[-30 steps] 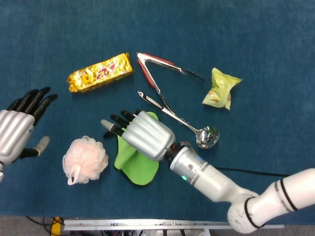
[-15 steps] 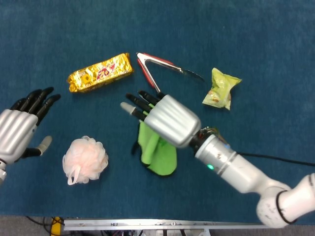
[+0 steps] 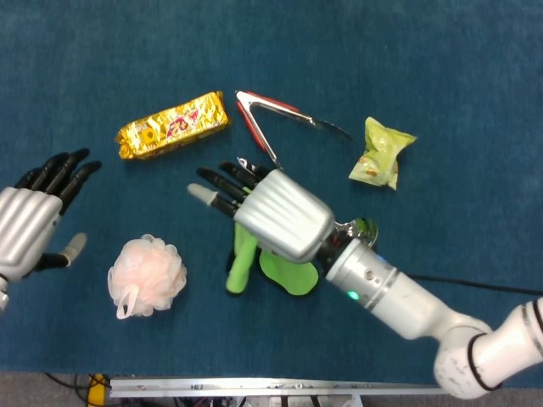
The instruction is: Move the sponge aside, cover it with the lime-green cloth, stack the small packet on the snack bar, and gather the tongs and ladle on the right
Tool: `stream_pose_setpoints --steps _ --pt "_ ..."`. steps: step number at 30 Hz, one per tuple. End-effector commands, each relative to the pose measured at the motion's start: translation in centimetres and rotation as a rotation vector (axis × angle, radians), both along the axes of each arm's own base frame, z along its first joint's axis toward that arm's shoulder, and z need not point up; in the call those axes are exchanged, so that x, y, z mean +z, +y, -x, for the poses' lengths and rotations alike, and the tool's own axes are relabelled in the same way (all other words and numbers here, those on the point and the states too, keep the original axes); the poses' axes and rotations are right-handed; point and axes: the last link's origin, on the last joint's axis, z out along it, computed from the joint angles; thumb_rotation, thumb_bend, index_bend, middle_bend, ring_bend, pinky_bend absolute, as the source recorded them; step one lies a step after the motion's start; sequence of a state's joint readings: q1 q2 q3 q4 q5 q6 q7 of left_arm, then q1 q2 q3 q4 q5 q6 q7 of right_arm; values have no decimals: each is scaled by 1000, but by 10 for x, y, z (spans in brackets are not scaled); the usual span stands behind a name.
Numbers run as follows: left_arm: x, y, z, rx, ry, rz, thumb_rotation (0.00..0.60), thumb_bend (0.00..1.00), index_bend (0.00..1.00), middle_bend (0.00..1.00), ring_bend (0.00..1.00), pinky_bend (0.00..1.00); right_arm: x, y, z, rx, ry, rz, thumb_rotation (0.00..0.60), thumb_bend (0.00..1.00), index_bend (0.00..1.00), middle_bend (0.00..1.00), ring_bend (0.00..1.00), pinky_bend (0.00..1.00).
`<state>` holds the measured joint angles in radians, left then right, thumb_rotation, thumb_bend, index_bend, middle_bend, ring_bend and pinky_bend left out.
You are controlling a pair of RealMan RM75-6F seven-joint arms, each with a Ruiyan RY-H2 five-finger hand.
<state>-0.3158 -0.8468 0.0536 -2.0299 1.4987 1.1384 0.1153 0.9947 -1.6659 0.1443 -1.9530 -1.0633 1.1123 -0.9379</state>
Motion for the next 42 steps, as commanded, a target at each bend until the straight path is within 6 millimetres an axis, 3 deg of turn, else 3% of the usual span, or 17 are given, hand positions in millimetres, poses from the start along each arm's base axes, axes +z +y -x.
stream_pose_setpoints --steps 1,12,17,23,28,35,42 --pt "2 -1 2 4 2 -3 600 375 0 0 0 162 -5 0 -12 1 -33 -4 600 188 0 117 145 467" --pt "10 -6 10 28 1 -26 600 375 0 0 0 162 -40 11 -50 12 -150 -19 600 169 0 120 145 467" --pt "12 -8 13 41 5 -31 600 375 0 0 0 162 -61 22 -51 -41 -90 -129 600 164 0 123 145 457" --pt "13 -9 14 41 5 -33 600 375 0 0 0 162 -68 23 -45 -87 20 -195 600 5 0 124 132 364" --pt "12 -9 14 39 6 -30 600 375 0 0 0 162 -64 21 -43 -125 67 -256 600 0 0 102 85 254" --pt "12 -8 14 40 6 -29 600 375 0 0 0 162 -45 12 -39 -114 68 -282 600 0 0 69 49 195" --pt "10 -7 15 42 3 -25 600 375 0 0 0 162 -15 -6 -10 -75 95 -158 600 0 0 70 48 195"
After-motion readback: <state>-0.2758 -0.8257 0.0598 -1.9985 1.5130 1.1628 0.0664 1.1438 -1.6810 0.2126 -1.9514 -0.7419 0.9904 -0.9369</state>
